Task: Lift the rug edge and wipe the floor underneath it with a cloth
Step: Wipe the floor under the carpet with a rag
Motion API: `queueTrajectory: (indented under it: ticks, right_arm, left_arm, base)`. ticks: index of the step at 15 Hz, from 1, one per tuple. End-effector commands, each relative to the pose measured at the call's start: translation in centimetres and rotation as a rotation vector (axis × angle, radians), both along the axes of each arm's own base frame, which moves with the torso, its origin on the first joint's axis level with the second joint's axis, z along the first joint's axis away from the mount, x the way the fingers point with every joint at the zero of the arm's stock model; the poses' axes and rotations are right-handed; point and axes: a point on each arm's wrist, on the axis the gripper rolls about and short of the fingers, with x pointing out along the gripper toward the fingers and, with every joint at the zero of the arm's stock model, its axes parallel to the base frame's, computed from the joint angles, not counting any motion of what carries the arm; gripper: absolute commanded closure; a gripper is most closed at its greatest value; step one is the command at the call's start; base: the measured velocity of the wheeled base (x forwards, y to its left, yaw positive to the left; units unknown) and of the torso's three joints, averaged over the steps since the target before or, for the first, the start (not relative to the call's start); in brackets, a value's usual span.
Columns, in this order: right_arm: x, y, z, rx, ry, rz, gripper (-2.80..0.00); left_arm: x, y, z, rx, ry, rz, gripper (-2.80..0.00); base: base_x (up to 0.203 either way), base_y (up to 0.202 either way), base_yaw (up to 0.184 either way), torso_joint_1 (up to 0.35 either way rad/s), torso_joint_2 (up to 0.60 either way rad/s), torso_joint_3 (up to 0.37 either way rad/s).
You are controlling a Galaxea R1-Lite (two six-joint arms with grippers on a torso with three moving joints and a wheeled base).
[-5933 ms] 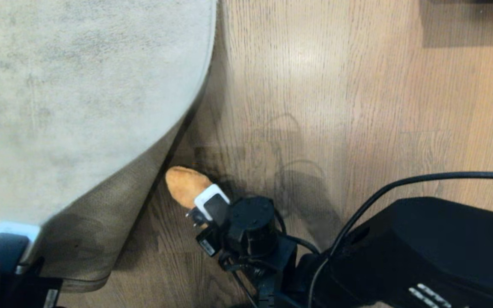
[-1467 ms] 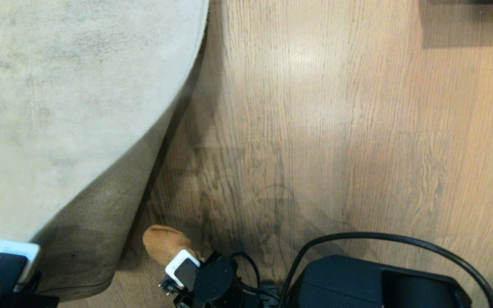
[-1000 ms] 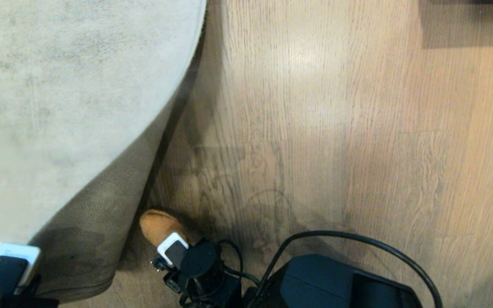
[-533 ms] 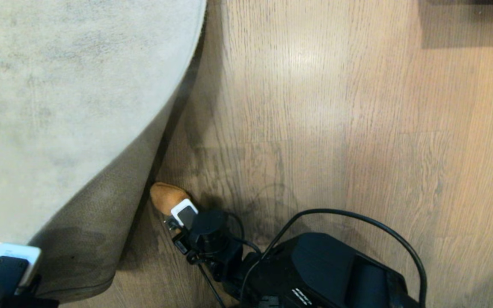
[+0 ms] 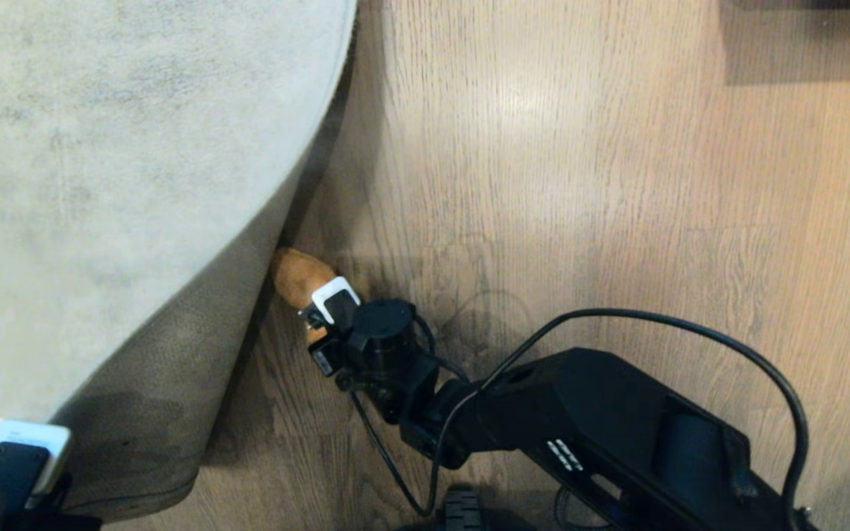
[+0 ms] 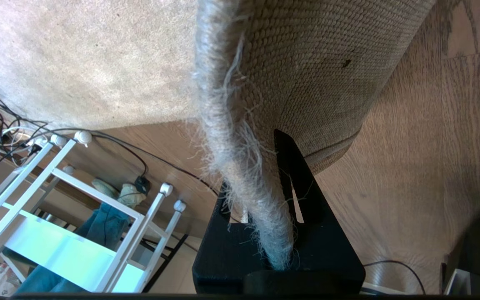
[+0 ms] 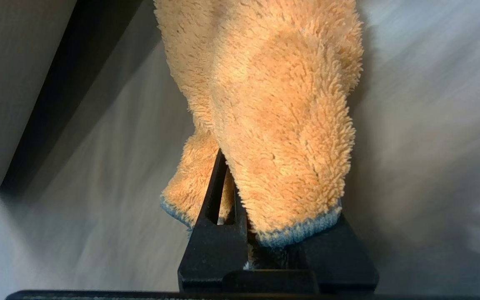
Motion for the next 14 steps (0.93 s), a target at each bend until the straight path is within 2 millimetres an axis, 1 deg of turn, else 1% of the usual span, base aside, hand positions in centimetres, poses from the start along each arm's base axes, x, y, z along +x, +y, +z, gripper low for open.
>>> queueTrajectory:
  ticks: [1,5,7,8,10,13,14]
  right_arm:
    - [0.8,-1.8,4.2,0.045,-0.051,-0.048,0.0]
    - [2.0,-5.0,8.6,0.06,-0.114,-0.108,0.0]
    - [2.2,-6.3,10.3,0.072,-0.132,-0.131,0.0]
    - [2.1,-7.0,10.8,0.07,-0.133,-0.141,0.0]
    - [1.6,-8.4,11.7,0.057,-0.129,-0.156,0.0]
    - [0.2,-10.6,13.2,0.042,-0.117,-0.17,0.0]
    - [-0.2,-11.4,13.4,0.032,-0.107,-0.177,0.0]
  left_arm:
    - [0.0,0.0,0.0,0.003,-0.001,0.004,0.0]
    - [0.0,0.0,0.0,0.002,-0.003,0.004,0.0]
    - [0.0,0.0,0.0,0.002,-0.004,0.004,0.0]
    - [0.0,0.0,0.0,0.002,-0.004,0.004,0.0]
    - [0.0,0.0,0.1,0.001,-0.006,0.005,0.0]
    - [0.0,0.0,0.1,0.0,-0.009,0.007,0.0]
    - [-0.1,0.1,0.1,0.0,-0.009,0.007,0.0]
  base:
    - [0.0,0.0,0.0,0.0,0.0,0.0]
    - [0.0,0.0,0.0,0.0,0.0,0.0]
    - [0.0,0.0,0.0,0.0,0.0,0.0]
    - [0.0,0.0,0.0,0.0,0.0,0.0]
    - [0.0,0.0,0.0,0.0,0.0,0.0]
    - [0.0,0.0,0.0,0.0,0.0,0.0]
    - [0.0,0.0,0.0,0.0,0.0,0.0]
